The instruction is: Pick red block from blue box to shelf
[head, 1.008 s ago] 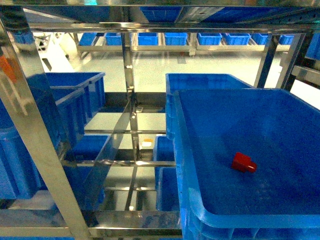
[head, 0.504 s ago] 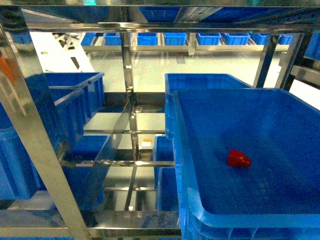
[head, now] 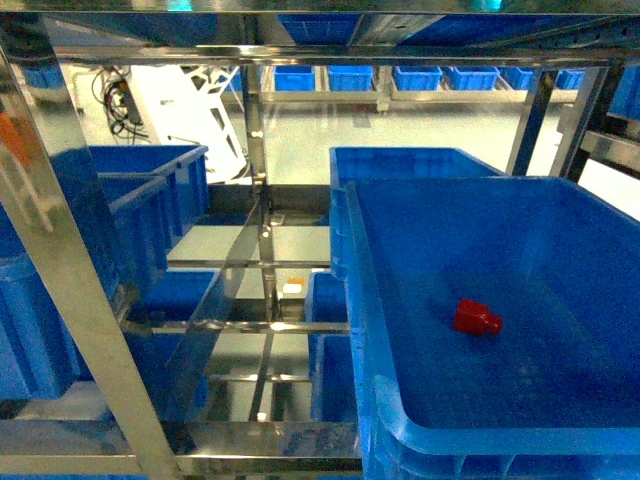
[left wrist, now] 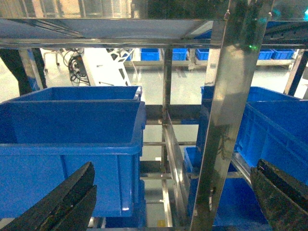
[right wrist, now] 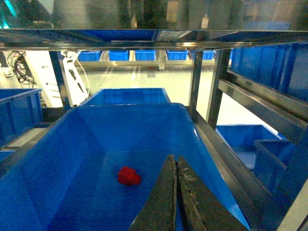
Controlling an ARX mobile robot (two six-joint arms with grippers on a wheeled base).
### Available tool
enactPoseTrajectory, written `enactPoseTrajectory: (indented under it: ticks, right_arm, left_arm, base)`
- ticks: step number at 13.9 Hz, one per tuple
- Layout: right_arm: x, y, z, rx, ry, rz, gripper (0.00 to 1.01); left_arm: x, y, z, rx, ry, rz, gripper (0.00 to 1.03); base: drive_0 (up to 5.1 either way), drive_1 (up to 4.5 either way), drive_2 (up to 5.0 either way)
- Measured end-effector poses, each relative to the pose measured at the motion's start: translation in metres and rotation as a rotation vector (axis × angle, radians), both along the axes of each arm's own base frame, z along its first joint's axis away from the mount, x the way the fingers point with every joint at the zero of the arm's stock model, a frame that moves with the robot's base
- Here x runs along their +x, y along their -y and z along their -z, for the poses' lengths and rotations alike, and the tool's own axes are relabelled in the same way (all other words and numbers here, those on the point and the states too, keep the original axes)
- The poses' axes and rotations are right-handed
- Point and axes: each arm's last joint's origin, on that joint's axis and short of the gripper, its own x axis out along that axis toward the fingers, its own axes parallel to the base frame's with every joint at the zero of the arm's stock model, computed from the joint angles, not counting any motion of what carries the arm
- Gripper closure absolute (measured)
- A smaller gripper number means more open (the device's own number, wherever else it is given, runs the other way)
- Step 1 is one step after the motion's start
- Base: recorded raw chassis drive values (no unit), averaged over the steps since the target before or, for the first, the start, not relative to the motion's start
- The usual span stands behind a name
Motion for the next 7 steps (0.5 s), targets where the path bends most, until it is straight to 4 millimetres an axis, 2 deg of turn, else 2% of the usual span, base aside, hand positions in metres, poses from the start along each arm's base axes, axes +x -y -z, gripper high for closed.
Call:
enactPoseTrajectory:
  ticks: [7]
  right_arm:
    - [-0.014, 0.0, -0.001, 0.0, 0.005, 0.0, 0.99]
  left_arm:
    - [0.0, 0.0, 0.0, 0.0, 0.0, 0.0, 0.05]
  base:
    - [0.0, 0.0, 0.0]
